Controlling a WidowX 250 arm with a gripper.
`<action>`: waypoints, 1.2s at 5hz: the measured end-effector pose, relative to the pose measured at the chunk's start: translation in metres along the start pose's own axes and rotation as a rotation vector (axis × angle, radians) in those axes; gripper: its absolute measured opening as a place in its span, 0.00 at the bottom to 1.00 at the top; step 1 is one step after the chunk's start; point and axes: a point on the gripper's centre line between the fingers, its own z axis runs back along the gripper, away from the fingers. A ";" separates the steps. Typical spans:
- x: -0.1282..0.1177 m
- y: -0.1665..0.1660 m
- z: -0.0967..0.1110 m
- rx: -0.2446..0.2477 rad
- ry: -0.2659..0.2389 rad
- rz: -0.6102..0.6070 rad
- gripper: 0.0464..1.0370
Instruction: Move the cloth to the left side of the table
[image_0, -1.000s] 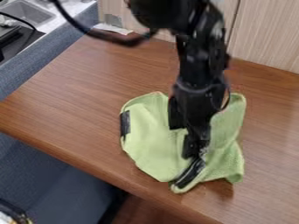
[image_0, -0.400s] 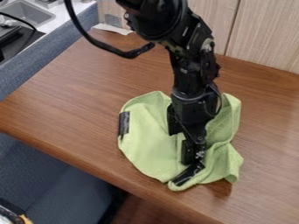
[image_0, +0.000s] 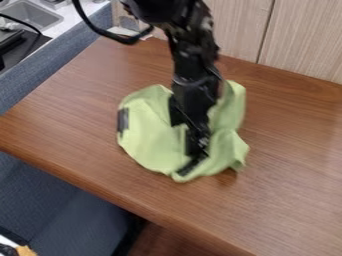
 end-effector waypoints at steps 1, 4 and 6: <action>-0.012 0.038 0.002 0.014 0.011 0.064 0.96; -0.029 0.077 0.003 0.008 0.014 0.176 0.96; -0.022 0.075 0.030 0.007 -0.023 0.161 0.96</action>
